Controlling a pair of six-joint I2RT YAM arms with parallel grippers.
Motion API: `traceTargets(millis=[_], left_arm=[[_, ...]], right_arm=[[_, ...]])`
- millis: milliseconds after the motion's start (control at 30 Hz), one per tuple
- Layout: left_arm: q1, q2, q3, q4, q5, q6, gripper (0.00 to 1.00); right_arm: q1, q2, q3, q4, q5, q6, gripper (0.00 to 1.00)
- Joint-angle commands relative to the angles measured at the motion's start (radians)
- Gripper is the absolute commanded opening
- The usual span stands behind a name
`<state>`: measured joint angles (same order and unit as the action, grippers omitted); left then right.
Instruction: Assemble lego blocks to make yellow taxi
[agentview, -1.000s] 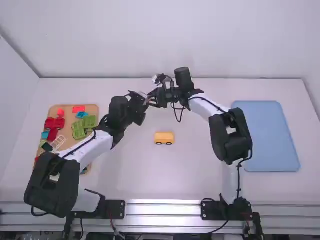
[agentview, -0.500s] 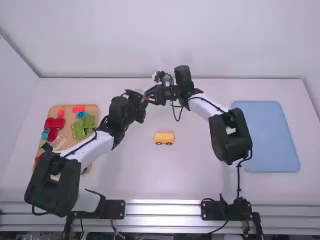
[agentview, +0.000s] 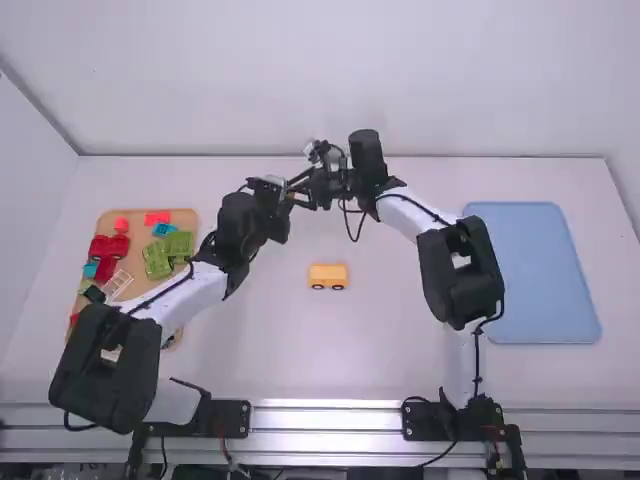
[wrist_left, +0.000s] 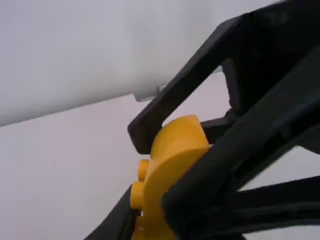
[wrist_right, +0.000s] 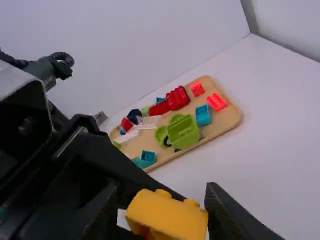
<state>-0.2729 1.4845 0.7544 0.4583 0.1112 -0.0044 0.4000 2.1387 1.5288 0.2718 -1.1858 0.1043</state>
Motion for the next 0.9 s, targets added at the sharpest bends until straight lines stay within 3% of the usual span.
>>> traceTargets(millis=[0, 100, 333, 400, 433, 467, 500, 667, 867], left_arm=[[-0.002, 0.000, 0.003, -0.001, -0.023, -0.007, 0.02], [-0.002, 0.000, 0.003, 0.000, -0.023, -0.007, 0.02], [-0.002, 0.000, 0.003, 0.003, -0.023, -0.007, 0.06], [-0.002, 0.000, 0.004, 0.003, -0.023, -0.007, 0.24], [-0.002, 0.000, 0.004, 0.001, -0.021, -0.008, 0.43], [-0.002, 0.000, 0.003, -0.001, -0.015, -0.008, 0.66], [-0.002, 0.000, 0.003, -0.001, -0.008, -0.008, 0.99], [-0.002, -0.001, 0.004, -0.001, 0.037, -0.008, 0.99], [0.015, -0.040, 0.004, -0.110, 0.087, -0.006, 0.99]], right_arm=[[0.000, 0.010, 0.016, 0.002, -0.024, 0.005, 0.39], [0.005, 0.010, 0.014, 0.002, -0.020, 0.004, 0.29], [0.013, 0.010, 0.014, 0.005, -0.021, 0.004, 0.17], [0.016, 0.010, 0.014, 0.006, -0.021, 0.004, 0.11], [0.016, 0.010, 0.014, 0.006, -0.021, 0.003, 0.09], [0.011, 0.010, 0.014, 0.006, -0.021, 0.004, 0.09], [0.005, 0.010, 0.014, 0.010, -0.020, 0.005, 0.08], [-0.015, 0.010, 0.014, 0.008, -0.003, 0.005, 0.06], [-0.063, 0.007, 0.014, -0.019, -0.047, -0.058, 0.09]])
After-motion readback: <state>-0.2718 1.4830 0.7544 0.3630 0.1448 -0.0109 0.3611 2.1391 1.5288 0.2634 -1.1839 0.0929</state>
